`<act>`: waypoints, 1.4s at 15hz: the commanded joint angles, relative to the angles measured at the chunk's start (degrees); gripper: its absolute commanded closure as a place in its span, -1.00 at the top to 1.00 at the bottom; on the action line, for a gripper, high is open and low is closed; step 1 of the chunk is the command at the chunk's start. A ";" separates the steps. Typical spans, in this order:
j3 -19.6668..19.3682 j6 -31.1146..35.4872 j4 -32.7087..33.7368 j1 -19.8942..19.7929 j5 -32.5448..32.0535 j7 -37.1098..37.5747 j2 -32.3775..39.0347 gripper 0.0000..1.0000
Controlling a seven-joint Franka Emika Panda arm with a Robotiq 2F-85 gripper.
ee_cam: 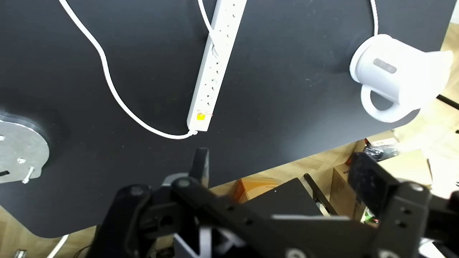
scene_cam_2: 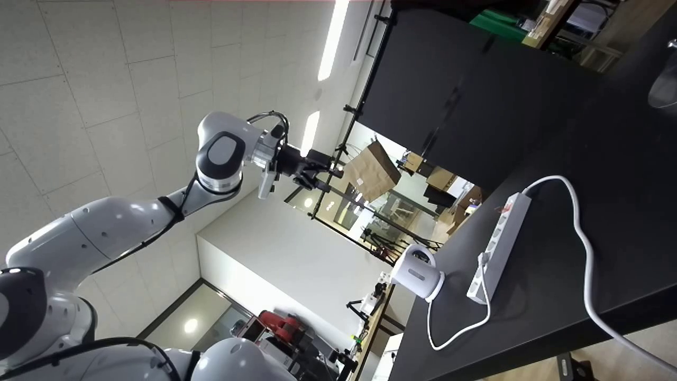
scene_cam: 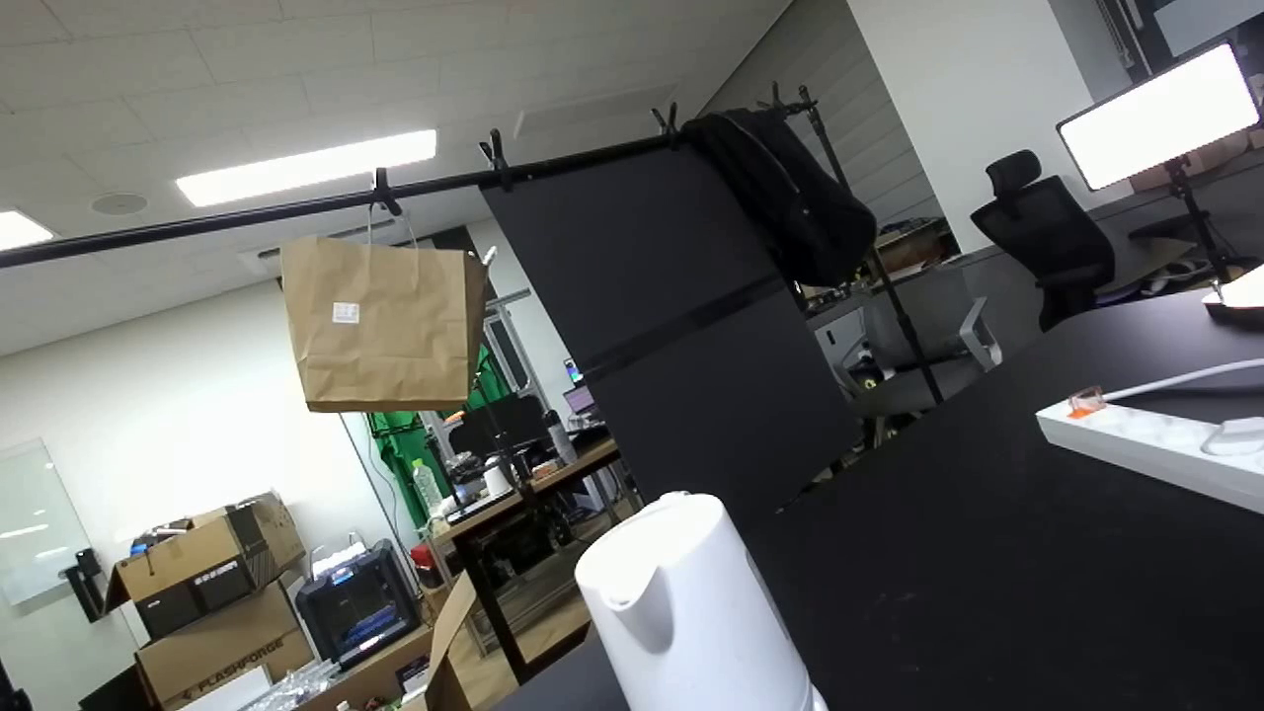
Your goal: Switch off the extension cord
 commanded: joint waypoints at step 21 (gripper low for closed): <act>4.90 29.92 30.33 -2.36 -4.76 -0.19 58.69 -1.00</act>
